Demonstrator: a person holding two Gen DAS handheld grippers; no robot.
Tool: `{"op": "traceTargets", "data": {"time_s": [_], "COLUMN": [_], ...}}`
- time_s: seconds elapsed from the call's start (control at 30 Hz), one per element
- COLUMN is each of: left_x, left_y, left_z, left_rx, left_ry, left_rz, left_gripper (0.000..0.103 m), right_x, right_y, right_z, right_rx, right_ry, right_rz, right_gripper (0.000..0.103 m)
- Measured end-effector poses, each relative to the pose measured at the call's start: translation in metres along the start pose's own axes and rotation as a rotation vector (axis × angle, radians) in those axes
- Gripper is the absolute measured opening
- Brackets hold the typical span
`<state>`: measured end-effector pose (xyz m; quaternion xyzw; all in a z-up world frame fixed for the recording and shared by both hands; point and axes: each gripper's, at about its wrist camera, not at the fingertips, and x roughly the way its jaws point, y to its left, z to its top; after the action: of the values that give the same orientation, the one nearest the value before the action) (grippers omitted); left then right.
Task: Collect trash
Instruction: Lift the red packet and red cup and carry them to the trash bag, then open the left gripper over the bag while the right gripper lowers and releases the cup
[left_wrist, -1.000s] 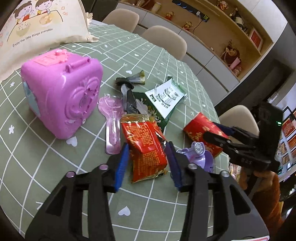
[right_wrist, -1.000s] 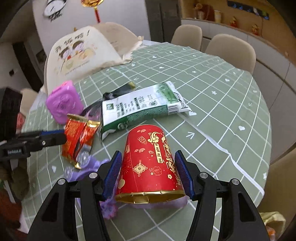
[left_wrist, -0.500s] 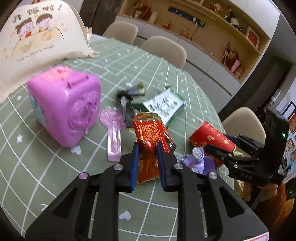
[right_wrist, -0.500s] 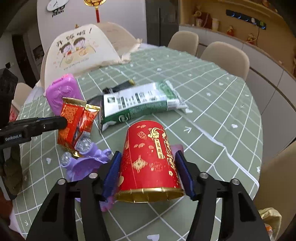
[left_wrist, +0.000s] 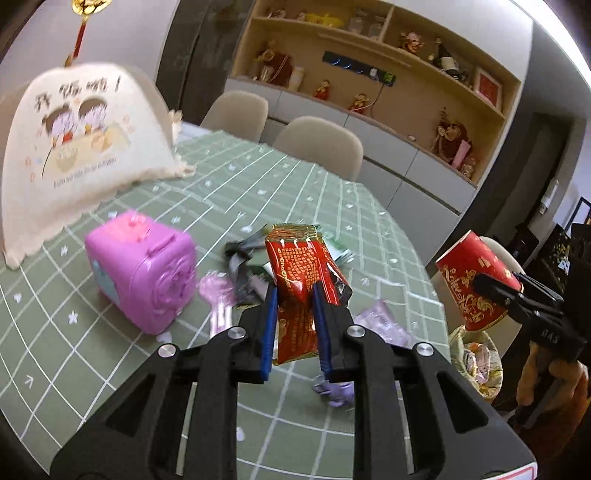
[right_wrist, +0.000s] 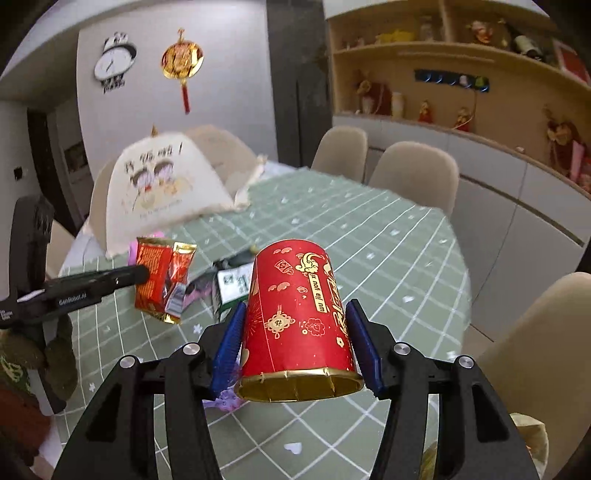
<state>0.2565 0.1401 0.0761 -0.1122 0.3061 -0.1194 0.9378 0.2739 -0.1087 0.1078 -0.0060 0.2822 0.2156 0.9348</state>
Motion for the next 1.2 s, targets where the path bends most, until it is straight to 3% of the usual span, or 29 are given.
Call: {"op": "traceTargets", "data": {"time_s": [0.23,0.4,0.87,1.2], "left_x": [-0.01,0.005,0.103,0.165], "left_y": [-0.052,-0.105,-0.278,-0.349], "left_z": [0.017,0.016,-0.047,-0.102], "left_rx": [0.06,0.096,0.252,0.273], "left_ry": [-0.036,0.001,0.221,0.394], "left_rz": [-0.035,-0.123,-0.341,-0.44], "left_gripper": [0.018,0.018,0.018,0.018], "right_x": [-0.036,-0.062,-0.135,-0.158], "right_y": [-0.046,-0.088,-0.208,-0.256], "right_z": [-0.008,-0.029,-0.117,-0.162], "right_rx": [0.039,0.089,0.244,0.335], "right_ry": [-0.056,-0.08,-0.065,-0.043], "right_rz": [-0.049,-0.1,-0.312,-0.375], "right_gripper": [0.053,0.053,0.053,0.053]}}
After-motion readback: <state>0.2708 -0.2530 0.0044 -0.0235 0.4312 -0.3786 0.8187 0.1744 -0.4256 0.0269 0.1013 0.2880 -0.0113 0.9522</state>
